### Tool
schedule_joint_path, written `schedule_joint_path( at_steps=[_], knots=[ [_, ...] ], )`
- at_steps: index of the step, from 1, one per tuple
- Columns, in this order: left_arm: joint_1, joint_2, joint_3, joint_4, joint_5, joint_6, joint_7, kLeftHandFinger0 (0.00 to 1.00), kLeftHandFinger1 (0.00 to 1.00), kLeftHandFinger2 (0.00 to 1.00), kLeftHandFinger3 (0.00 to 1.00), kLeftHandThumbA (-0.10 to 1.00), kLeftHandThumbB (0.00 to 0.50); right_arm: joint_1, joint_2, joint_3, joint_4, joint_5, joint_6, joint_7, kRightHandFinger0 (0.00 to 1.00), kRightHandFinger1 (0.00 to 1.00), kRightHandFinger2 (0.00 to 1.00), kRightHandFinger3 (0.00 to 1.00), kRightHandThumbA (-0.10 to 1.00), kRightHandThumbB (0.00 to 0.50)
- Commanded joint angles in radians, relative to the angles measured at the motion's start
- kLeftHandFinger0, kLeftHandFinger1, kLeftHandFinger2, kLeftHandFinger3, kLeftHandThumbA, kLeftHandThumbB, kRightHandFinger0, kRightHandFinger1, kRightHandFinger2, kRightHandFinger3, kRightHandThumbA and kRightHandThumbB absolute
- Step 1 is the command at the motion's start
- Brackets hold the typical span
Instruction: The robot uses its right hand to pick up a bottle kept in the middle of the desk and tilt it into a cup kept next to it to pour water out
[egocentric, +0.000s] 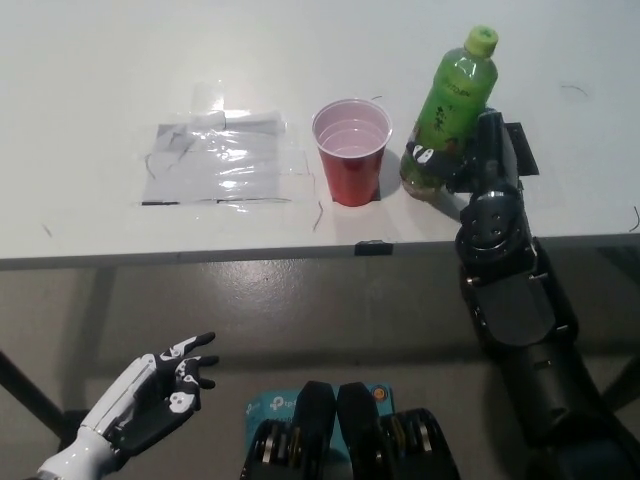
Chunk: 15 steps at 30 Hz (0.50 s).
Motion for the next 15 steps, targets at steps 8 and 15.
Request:
schedule_joint_path(
  at_steps=[8, 15],
  knots=[
    [-0.011, 0.017, -0.002, -0.03, 0.004, -0.016, -0.02, 0.78, 0.88, 0.99, 1.0, 0.74, 0.187, -0.06, -0.105, 0.128, -0.063, -0.076, -0.101, -0.046, 0.0, 0.0, 0.15, 0.14, -0.1, 0.009],
    [-0.029, 0.037, 0.001, -0.042, 0.002, 0.013, -0.029, 0.82, 0.92, 1.0, 1.0, 0.75, 0.209, -0.085, -0.254, 0.296, -0.057, -0.178, -0.14, -0.011, 0.0, 0.0, 0.13, 0.27, -0.1, 0.088]
  ],
)
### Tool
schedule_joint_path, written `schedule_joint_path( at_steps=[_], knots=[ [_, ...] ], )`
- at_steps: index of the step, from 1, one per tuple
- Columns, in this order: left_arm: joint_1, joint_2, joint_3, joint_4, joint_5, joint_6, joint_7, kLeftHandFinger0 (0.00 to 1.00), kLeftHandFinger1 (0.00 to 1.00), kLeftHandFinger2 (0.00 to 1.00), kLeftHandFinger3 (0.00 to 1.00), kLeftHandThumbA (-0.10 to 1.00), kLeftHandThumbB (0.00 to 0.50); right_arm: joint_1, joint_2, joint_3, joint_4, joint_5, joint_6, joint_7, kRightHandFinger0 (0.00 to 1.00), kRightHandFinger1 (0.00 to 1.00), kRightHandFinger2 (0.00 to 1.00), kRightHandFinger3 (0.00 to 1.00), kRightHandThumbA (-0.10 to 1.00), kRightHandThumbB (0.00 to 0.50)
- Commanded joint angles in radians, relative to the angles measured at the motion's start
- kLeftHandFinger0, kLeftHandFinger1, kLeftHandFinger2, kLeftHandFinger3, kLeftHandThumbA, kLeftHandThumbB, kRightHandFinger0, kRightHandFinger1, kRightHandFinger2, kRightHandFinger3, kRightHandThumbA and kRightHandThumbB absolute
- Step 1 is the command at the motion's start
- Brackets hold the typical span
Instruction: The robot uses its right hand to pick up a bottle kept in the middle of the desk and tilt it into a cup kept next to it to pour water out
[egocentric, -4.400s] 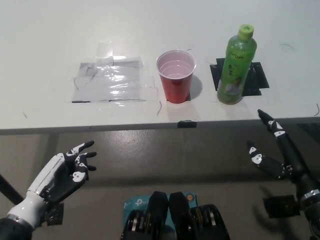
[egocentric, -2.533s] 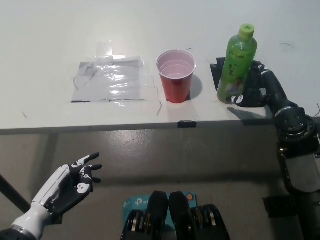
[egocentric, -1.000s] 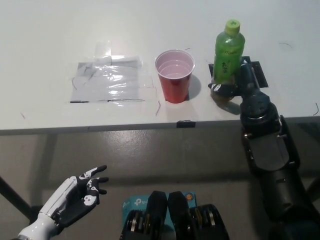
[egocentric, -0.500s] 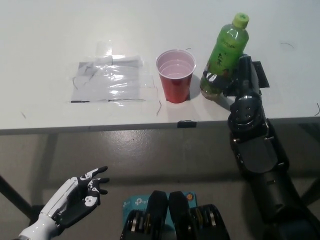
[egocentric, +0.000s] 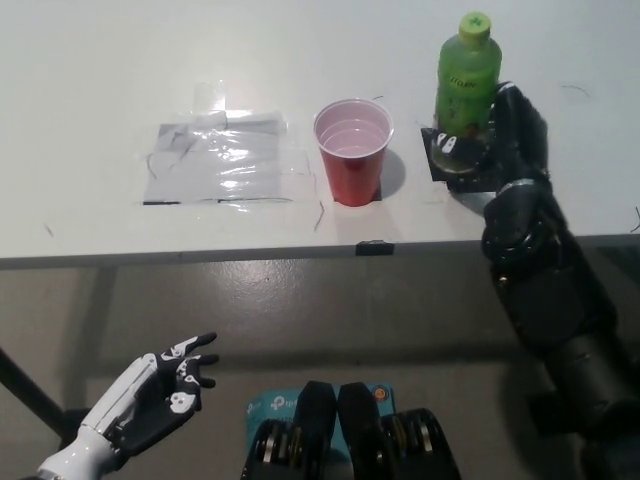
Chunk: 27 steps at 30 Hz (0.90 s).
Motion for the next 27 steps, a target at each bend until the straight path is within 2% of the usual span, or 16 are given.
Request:
schedule_joint_path(
  at_steps=[1, 2, 3, 5, 7, 8, 11, 12, 13, 17, 18, 22, 23, 24, 26, 27],
  knots=[
    [-0.022, 0.03, 0.002, -0.039, 0.001, 0.008, -0.022, 0.83, 0.92, 1.0, 1.0, 0.76, 0.215, -0.091, -0.095, 0.071, -0.045, -0.1, -0.082, 0.014, 0.0, 0.0, 0.13, 0.29, -0.1, 0.098],
    [-0.022, 0.031, 0.002, -0.039, 0.003, 0.006, -0.022, 0.83, 0.92, 1.0, 1.0, 0.76, 0.211, -0.092, -0.105, 0.081, -0.045, -0.099, -0.087, 0.013, 0.0, 0.0, 0.12, 0.29, -0.1, 0.102],
    [-0.022, 0.028, 0.003, -0.042, 0.001, 0.02, -0.019, 0.85, 0.93, 1.0, 1.0, 0.75, 0.214, -0.098, -0.134, 0.109, -0.044, -0.122, -0.094, 0.021, 0.0, 0.0, 0.1, 0.38, -0.1, 0.121],
    [-0.021, 0.029, 0.001, -0.045, 0.004, 0.019, -0.019, 0.86, 0.94, 1.0, 1.0, 0.75, 0.201, -0.11, -0.195, 0.177, -0.053, -0.179, -0.104, 0.05, 0.0, 0.0, 0.06, 0.46, -0.06, 0.125],
    [-0.02, 0.028, 0.002, -0.046, 0.004, 0.019, -0.02, 0.86, 0.93, 1.0, 1.0, 0.75, 0.196, -0.116, -0.211, 0.206, -0.044, -0.191, -0.115, 0.036, 0.0, 0.0, 0.05, 0.46, -0.06, 0.134],
    [-0.021, 0.029, 0.001, -0.045, 0.002, 0.017, -0.023, 0.86, 0.93, 1.0, 1.0, 0.75, 0.191, -0.123, -0.23, 0.244, -0.05, -0.234, -0.091, 0.053, 0.0, 0.0, 0.05, 0.48, 0.01, 0.111],
    [-0.029, 0.037, 0.005, -0.047, 0.0, 0.027, -0.027, 0.86, 0.94, 1.0, 1.0, 0.76, 0.204, -0.133, -0.257, 0.294, -0.041, -0.26, -0.107, 0.054, 0.0, 0.0, 0.07, 0.46, -0.02, 0.103],
    [-0.032, 0.042, 0.004, -0.051, 0.002, 0.038, -0.029, 0.86, 0.94, 1.0, 1.0, 0.77, 0.207, -0.142, -0.279, 0.327, -0.035, -0.289, -0.126, 0.056, 0.0, 0.0, 0.07, 0.46, -0.01, 0.149],
    [-0.032, 0.042, 0.004, -0.051, 0.003, 0.039, -0.028, 0.86, 0.94, 1.0, 1.0, 0.77, 0.207, -0.144, -0.282, 0.334, -0.035, -0.291, -0.125, 0.058, 0.0, 0.0, 0.07, 0.46, -0.01, 0.149],
    [-0.032, 0.044, 0.002, -0.056, 0.008, 0.045, -0.028, 0.86, 0.94, 1.0, 1.0, 0.77, 0.196, -0.169, -0.303, 0.4, -0.039, -0.347, -0.112, 0.095, 0.0, 0.0, 0.08, 0.41, -0.08, 0.112],
    [-0.032, 0.046, 0.002, -0.057, 0.009, 0.043, -0.029, 0.86, 0.94, 1.0, 1.0, 0.77, 0.202, -0.182, -0.305, 0.415, -0.038, -0.358, -0.119, 0.113, 0.0, 0.0, 0.09, 0.39, -0.1, 0.081],
    [-0.036, 0.047, 0.002, -0.054, 0.002, 0.042, -0.034, 0.87, 0.95, 1.0, 1.0, 0.78, 0.194, -0.215, -0.296, 0.427, -0.034, -0.375, -0.133, 0.11, 0.0, 0.0, 0.19, 0.31, -0.1, 0.04],
    [-0.037, 0.048, 0.001, -0.054, 0.002, 0.049, -0.035, 0.87, 0.95, 1.0, 1.0, 0.77, 0.2, -0.226, -0.286, 0.425, -0.028, -0.374, -0.14, 0.105, 0.0, 0.0, 0.21, 0.24, -0.1, 0.023],
    [-0.038, 0.046, -0.002, -0.053, 0.004, 0.049, -0.035, 0.87, 0.95, 1.0, 1.0, 0.77, 0.2, -0.225, -0.285, 0.423, -0.032, -0.375, -0.14, 0.108, 0.0, 0.0, 0.23, 0.23, -0.1, 0.025],
    [-0.038, 0.044, -0.004, -0.051, 0.007, 0.047, -0.033, 0.87, 0.95, 1.0, 1.0, 0.77, 0.207, -0.235, -0.277, 0.429, -0.03, -0.395, -0.137, 0.117, 0.0, 0.0, 0.23, 0.32, -0.1, 0.04],
    [-0.037, 0.044, -0.003, -0.051, 0.008, 0.044, -0.032, 0.87, 0.94, 1.0, 1.0, 0.78, 0.213, -0.245, -0.271, 0.444, -0.039, -0.415, -0.127, 0.144, 0.0, 0.0, 0.23, 0.37, -0.1, 0.03]
  ],
)
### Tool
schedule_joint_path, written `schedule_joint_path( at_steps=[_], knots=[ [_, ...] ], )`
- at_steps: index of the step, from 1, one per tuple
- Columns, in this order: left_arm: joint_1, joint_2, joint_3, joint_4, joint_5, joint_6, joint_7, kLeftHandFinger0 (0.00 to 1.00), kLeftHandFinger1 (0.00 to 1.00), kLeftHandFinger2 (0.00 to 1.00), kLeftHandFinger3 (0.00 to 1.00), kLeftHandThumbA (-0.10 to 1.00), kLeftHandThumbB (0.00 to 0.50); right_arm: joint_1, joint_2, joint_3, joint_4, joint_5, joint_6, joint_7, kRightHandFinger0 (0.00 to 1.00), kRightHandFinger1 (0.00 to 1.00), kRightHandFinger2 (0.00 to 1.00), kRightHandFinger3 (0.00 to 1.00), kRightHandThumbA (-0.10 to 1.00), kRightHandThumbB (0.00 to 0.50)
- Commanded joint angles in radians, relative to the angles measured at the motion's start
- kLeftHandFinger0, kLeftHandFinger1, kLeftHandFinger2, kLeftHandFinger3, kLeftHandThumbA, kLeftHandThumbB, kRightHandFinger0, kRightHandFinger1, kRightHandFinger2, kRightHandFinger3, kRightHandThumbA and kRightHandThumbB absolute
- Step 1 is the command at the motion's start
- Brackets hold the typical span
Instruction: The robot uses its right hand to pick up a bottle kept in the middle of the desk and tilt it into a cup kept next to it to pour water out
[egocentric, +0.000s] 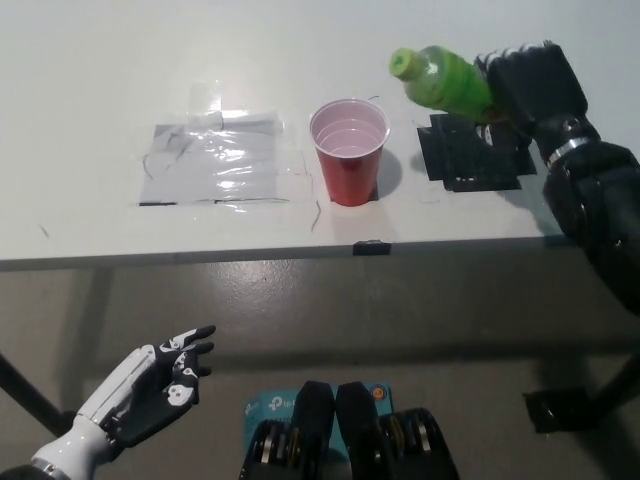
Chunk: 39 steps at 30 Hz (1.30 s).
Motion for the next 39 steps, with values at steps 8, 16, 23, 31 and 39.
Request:
schedule_joint_path(
  at_steps=[8, 16, 23, 31, 39],
  knots=[
    [-0.022, 0.027, -0.007, -0.032, 0.008, 0.01, -0.021, 0.86, 0.94, 1.0, 1.0, 0.78, 0.206, -0.126, 0.005, 0.041, -0.02, -0.149, -0.023, 0.006, 0.0, 0.0, 0.26, 0.08, -0.1, 0.024],
    [-0.033, 0.035, -0.002, -0.036, 0.005, 0.022, -0.021, 0.87, 0.95, 1.0, 1.0, 0.78, 0.216, -0.172, -0.017, 0.076, 0.014, -0.227, -0.063, -0.032, 0.0, 0.0, 0.25, 0.06, -0.1, 0.048],
    [-0.04, 0.041, -0.003, -0.044, 0.009, 0.032, -0.023, 0.86, 0.94, 1.0, 1.0, 0.78, 0.198, -0.218, -0.045, 0.116, 0.034, -0.304, -0.116, -0.106, 0.0, 0.01, 0.25, 0.0, -0.1, 0.126],
    [-0.046, 0.05, 0.001, -0.05, 0.004, 0.048, -0.023, 0.87, 0.95, 1.0, 1.0, 0.79, 0.212, -0.3, -0.068, 0.155, 0.027, -0.396, -0.129, -0.08, 0.0, 0.02, 0.29, 0.03, -0.1, 0.155],
    [-0.047, 0.053, 0.0, -0.047, 0.001, 0.034, -0.031, 0.86, 0.94, 1.0, 1.0, 0.8, 0.208, -0.364, -0.091, 0.188, 0.033, -0.471, -0.175, -0.138, 0.0, 0.0, 0.18, 0.0, 0.04, 0.052]
  ],
)
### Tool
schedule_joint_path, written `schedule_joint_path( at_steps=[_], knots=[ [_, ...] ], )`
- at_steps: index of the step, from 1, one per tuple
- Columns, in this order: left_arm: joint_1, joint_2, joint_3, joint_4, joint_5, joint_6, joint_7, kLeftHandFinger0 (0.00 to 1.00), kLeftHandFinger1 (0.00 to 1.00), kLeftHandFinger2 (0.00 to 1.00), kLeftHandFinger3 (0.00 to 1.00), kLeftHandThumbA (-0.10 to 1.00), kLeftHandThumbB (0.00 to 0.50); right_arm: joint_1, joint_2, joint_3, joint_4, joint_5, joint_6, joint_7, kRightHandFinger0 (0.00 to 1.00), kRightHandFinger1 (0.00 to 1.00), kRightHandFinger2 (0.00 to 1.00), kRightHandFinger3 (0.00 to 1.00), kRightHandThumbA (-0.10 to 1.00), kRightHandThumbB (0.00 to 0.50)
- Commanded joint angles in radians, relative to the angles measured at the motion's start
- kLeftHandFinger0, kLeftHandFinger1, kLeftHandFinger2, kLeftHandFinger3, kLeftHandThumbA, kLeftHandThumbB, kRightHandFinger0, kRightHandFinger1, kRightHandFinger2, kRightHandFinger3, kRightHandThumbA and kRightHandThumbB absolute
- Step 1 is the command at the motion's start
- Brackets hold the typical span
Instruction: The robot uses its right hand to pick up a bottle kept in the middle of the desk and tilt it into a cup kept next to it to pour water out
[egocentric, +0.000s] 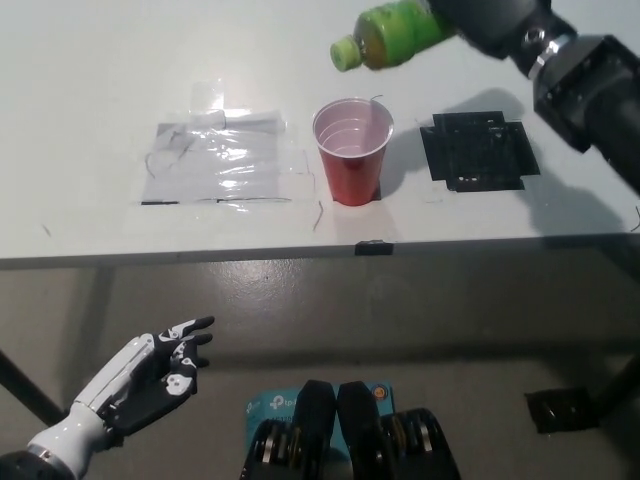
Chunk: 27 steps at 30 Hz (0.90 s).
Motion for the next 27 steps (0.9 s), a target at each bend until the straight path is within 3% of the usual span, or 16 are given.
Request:
schedule_joint_path(
  at_steps=[1, 2, 6, 7, 9, 11, 12, 15, 16, 17, 18, 19, 24, 25, 27],
  knots=[
    [-0.013, 0.028, 0.004, -0.037, 0.001, -0.002, -0.019, 0.86, 0.94, 1.0, 1.0, 0.8, 0.204, -0.106, -0.038, 0.004, -0.021, -0.077, -0.029, -0.079, 0.0, 0.0, 0.18, 0.0, 0.04, 0.068],
    [-0.012, 0.026, 0.006, -0.038, 0.003, -0.003, -0.017, 0.86, 0.94, 1.0, 1.0, 0.8, 0.203, -0.112, -0.038, 0.011, -0.019, -0.091, -0.024, -0.075, 0.0, 0.0, 0.18, 0.05, 0.04, 0.071],
    [-0.007, 0.027, 0.009, -0.048, 0.003, 0.005, -0.018, 0.86, 0.94, 1.0, 1.0, 0.8, 0.197, -0.13, -0.042, 0.04, -0.001, -0.138, -0.03, -0.15, 0.0, 0.0, 0.1, 0.0, 0.01, 0.103],
    [-0.007, 0.027, 0.011, -0.045, 0.0, 0.006, -0.019, 0.86, 0.93, 1.0, 1.0, 0.8, 0.21, -0.141, -0.046, 0.053, 0.007, -0.15, -0.048, -0.173, 0.0, 0.0, 0.09, 0.06, 0.03, 0.145],
    [-0.01, 0.027, 0.011, -0.047, 0.003, 0.008, -0.018, 0.86, 0.93, 1.0, 1.0, 0.8, 0.21, -0.155, -0.049, 0.066, 0.018, -0.164, -0.061, -0.19, 0.0, 0.0, 0.05, 0.04, 0.08, 0.162],
    [-0.016, 0.028, 0.011, -0.047, 0.002, 0.005, -0.02, 0.86, 0.93, 1.0, 1.0, 0.8, 0.204, -0.161, -0.05, 0.068, 0.023, -0.167, -0.064, -0.196, 0.0, 0.0, 0.03, 0.1, 0.09, 0.174],
    [-0.016, 0.027, 0.011, -0.05, 0.002, 0.014, -0.019, 0.87, 0.93, 1.0, 1.0, 0.8, 0.217, -0.155, -0.051, 0.067, 0.02, -0.163, -0.074, -0.201, 0.0, 0.0, 0.0, 0.23, 0.11, 0.21],
    [-0.012, 0.028, 0.013, -0.049, 0.0, 0.005, -0.021, 0.86, 0.93, 1.0, 1.0, 0.8, 0.2, -0.131, -0.068, 0.076, -0.025, -0.185, -0.084, -0.138, 0.0, 0.0, 0.0, 0.4, 0.11, 0.244],
    [-0.011, 0.028, 0.013, -0.049, 0.0, 0.001, -0.022, 0.85, 0.93, 1.0, 1.0, 0.8, 0.195, -0.128, -0.07, 0.074, -0.03, -0.186, -0.086, -0.137, 0.0, 0.0, 0.0, 0.38, 0.11, 0.248],
    [-0.011, 0.028, 0.013, -0.048, 0.002, 0.003, -0.021, 0.85, 0.93, 1.0, 1.0, 0.8, 0.209, -0.124, -0.071, 0.077, -0.026, -0.196, -0.083, -0.149, 0.0, 0.0, 0.0, 0.23, 0.13, 0.263],
    [-0.012, 0.029, 0.016, -0.046, -0.001, -0.004, -0.022, 0.85, 0.93, 1.0, 1.0, 0.8, 0.204, -0.123, -0.067, 0.07, -0.026, -0.184, -0.091, -0.132, 0.0, 0.0, 0.0, 0.09, 0.09, 0.255],
    [-0.013, 0.03, 0.015, -0.047, 0.001, -0.002, -0.022, 0.85, 0.93, 1.0, 1.0, 0.81, 0.21, -0.118, -0.069, 0.073, -0.022, -0.196, -0.081, -0.146, 0.0, 0.0, 0.0, 0.04, 0.07, 0.257],
    [-0.014, 0.027, 0.018, -0.042, -0.008, -0.012, -0.027, 0.84, 0.93, 1.0, 1.0, 0.81, 0.201, -0.126, -0.073, 0.073, 0.0, -0.217, -0.084, -0.17, 0.0, 0.0, 0.0, 0.0, 0.1, 0.254],
    [-0.005, 0.027, 0.019, -0.046, -0.007, -0.01, -0.024, 0.84, 0.93, 1.0, 1.0, 0.82, 0.21, -0.123, -0.067, 0.07, 0.002, -0.21, -0.089, -0.169, 0.0, 0.0, 0.0, 0.13, 0.08, 0.258],
    [-0.004, 0.027, 0.019, -0.048, -0.003, -0.004, -0.021, 0.85, 0.94, 1.0, 1.0, 0.82, 0.223, -0.116, -0.067, 0.052, -0.001, -0.188, -0.103, -0.166, 0.0, 0.0, 0.0, 0.24, 0.05, 0.251]
  ],
)
